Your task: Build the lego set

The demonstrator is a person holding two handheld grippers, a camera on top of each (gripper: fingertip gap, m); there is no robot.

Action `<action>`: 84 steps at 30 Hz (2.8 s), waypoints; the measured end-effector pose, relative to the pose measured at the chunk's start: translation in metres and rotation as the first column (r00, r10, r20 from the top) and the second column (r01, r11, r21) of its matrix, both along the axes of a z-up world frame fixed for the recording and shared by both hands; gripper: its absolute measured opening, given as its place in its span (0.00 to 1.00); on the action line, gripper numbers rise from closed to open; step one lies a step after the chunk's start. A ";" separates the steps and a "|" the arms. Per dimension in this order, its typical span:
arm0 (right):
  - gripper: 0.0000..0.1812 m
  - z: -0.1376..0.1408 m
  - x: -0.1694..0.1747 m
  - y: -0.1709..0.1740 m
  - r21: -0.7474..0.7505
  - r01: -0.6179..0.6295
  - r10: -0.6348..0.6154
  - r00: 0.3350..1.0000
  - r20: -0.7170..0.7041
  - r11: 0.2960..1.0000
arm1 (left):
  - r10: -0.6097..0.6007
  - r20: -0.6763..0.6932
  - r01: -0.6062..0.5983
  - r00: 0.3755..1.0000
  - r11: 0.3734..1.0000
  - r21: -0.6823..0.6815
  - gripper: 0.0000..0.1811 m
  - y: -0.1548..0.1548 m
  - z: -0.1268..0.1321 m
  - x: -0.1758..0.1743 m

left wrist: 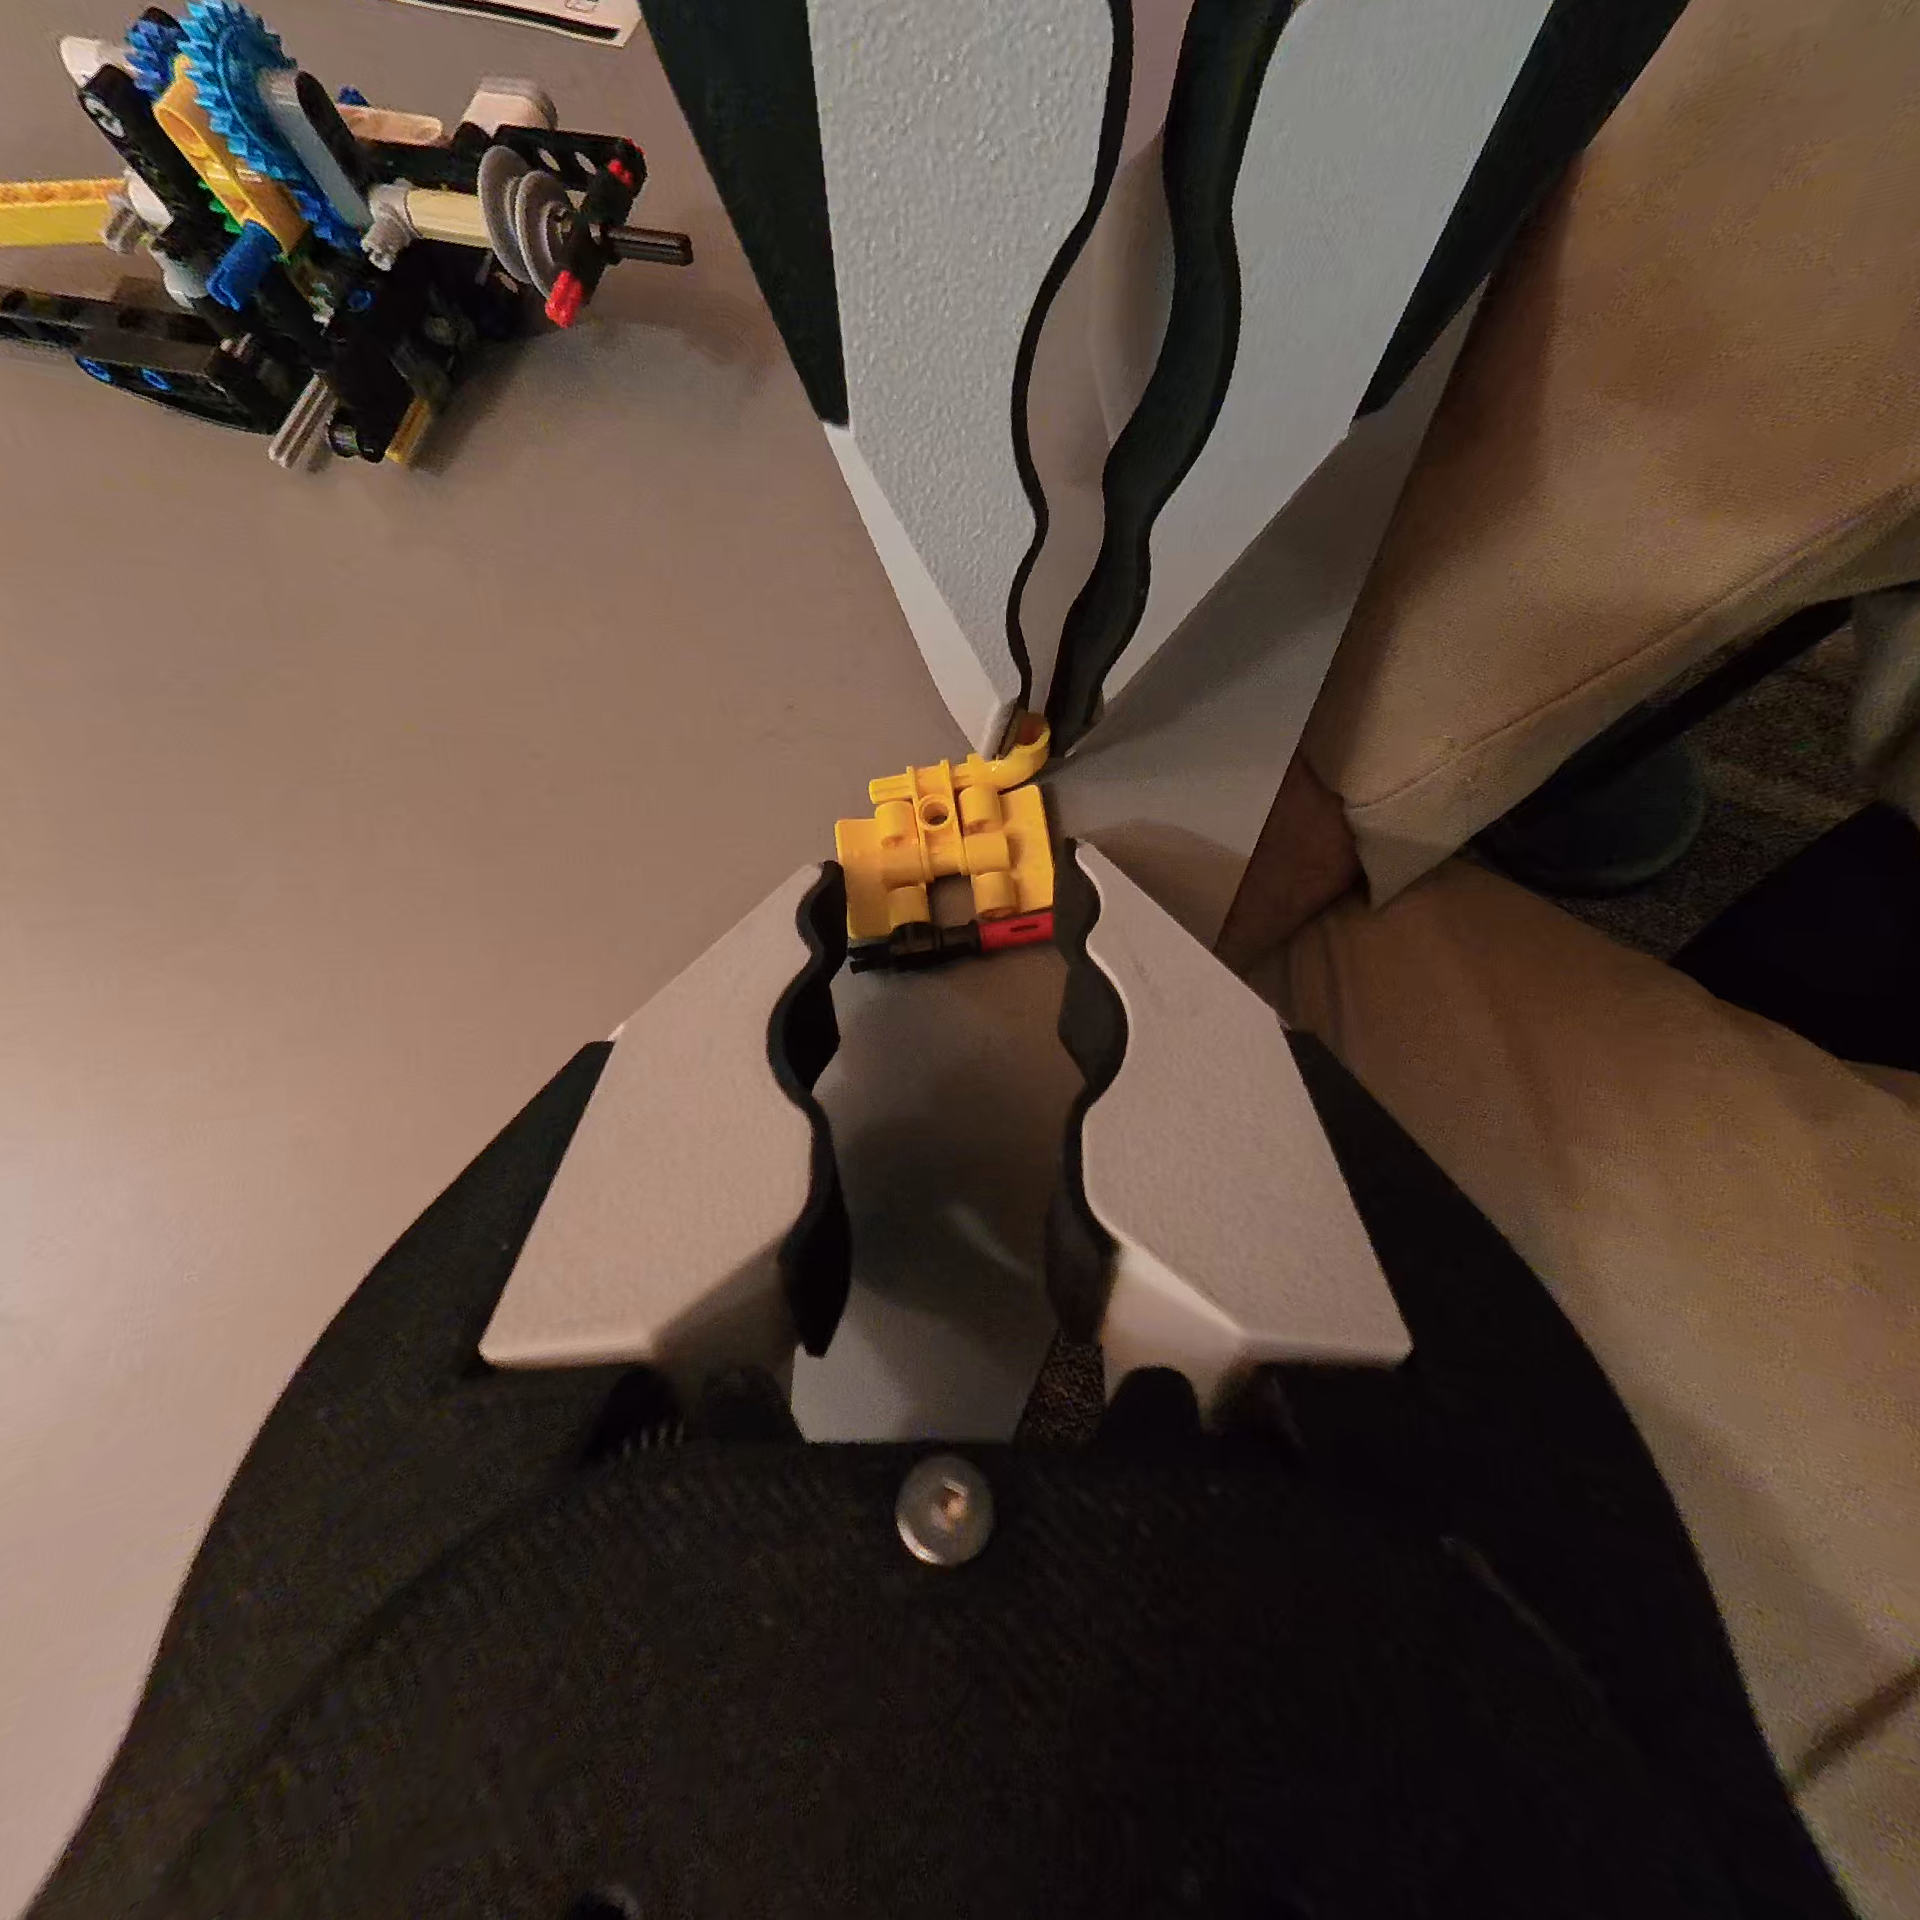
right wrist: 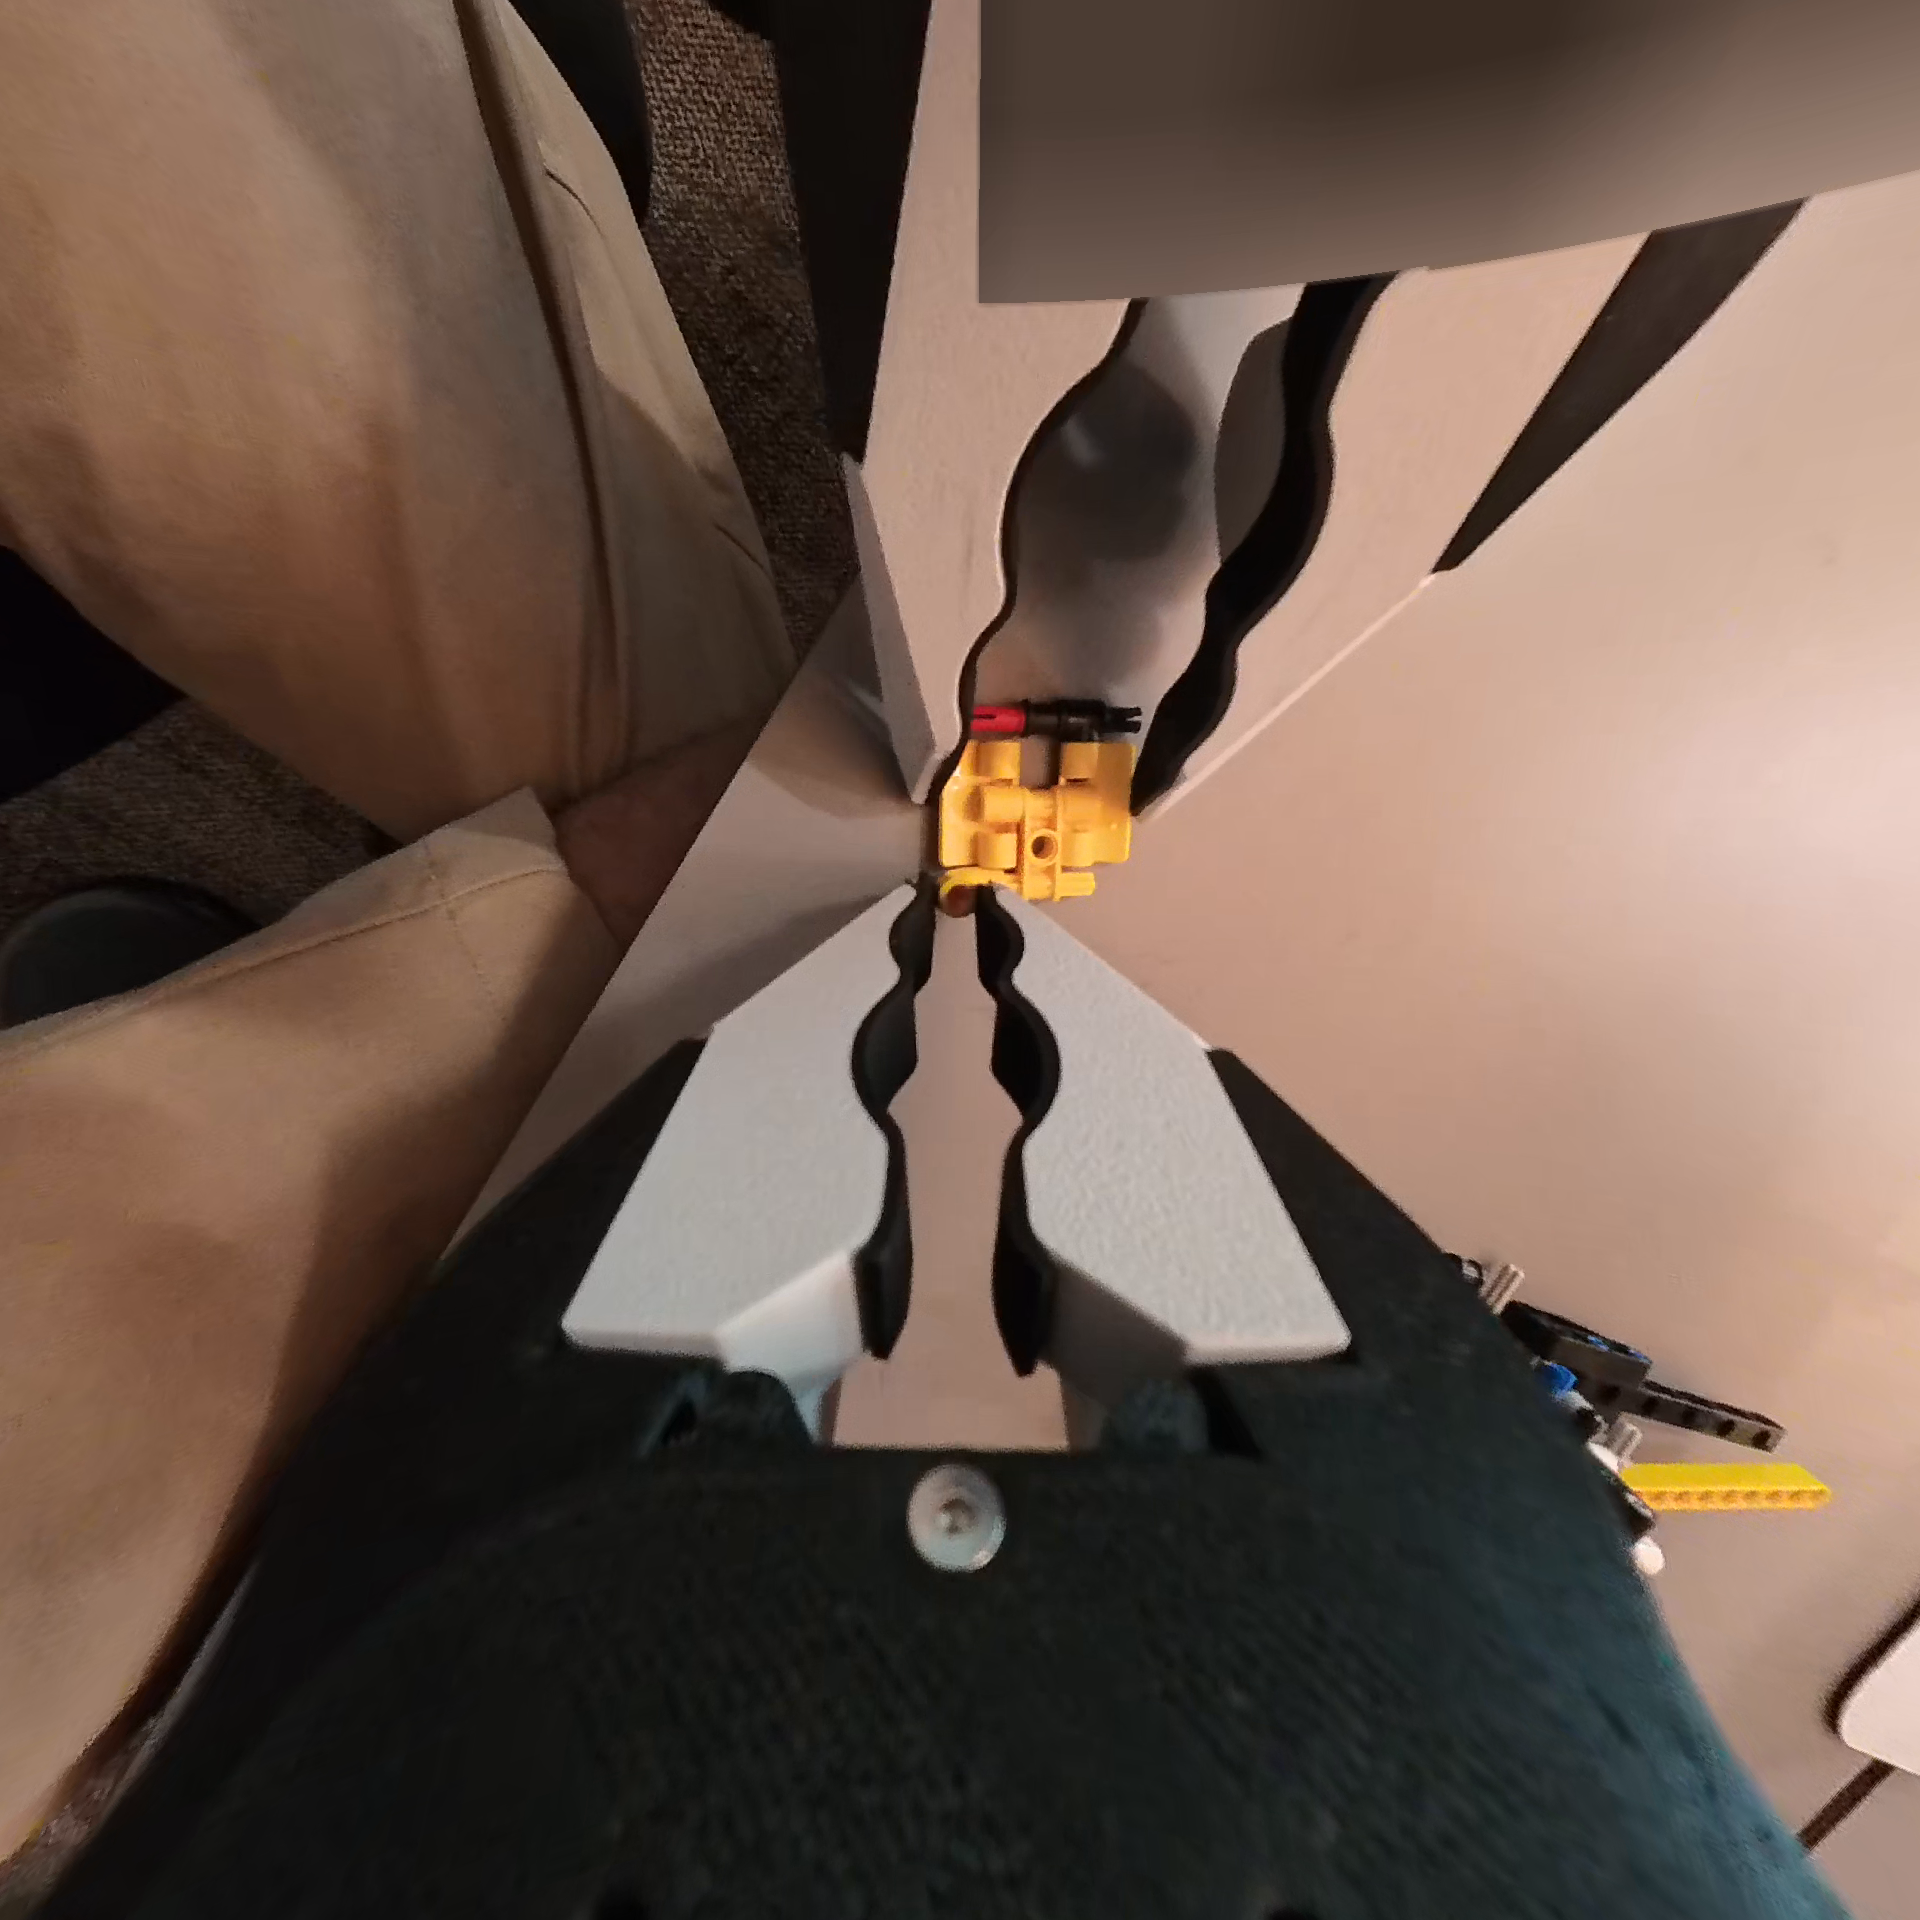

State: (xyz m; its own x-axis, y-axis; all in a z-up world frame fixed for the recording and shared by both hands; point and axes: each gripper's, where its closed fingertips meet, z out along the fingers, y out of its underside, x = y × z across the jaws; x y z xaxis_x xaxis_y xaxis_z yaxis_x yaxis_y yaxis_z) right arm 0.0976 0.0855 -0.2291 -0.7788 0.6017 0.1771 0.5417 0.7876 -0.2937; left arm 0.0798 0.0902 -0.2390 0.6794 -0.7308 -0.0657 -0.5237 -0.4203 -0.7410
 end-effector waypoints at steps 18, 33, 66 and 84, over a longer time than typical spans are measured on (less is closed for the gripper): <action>0.04 0.000 -0.002 0.001 -0.009 -0.025 0.024 0.999 -0.041 1.000 | -0.002 0.007 0.002 1.000 1.000 -0.003 0.24 0.001 0.000 -0.001; 0.20 -0.004 -0.014 0.007 -0.177 0.106 -0.122 0.989 -0.079 0.979 | 0.000 0.053 0.001 0.999 1.000 -0.020 0.23 -0.001 0.001 0.000; 0.19 -0.006 -0.011 0.004 -0.308 0.108 -0.120 0.993 -0.019 0.945 | -0.007 0.065 0.009 0.998 0.999 -0.031 0.23 -0.006 0.002 0.001; 0.18 -0.007 -0.011 0.004 -0.298 0.095 -0.106 0.994 -0.024 0.950 | 0.000 0.067 0.002 0.998 0.999 -0.033 0.23 -0.006 0.003 0.001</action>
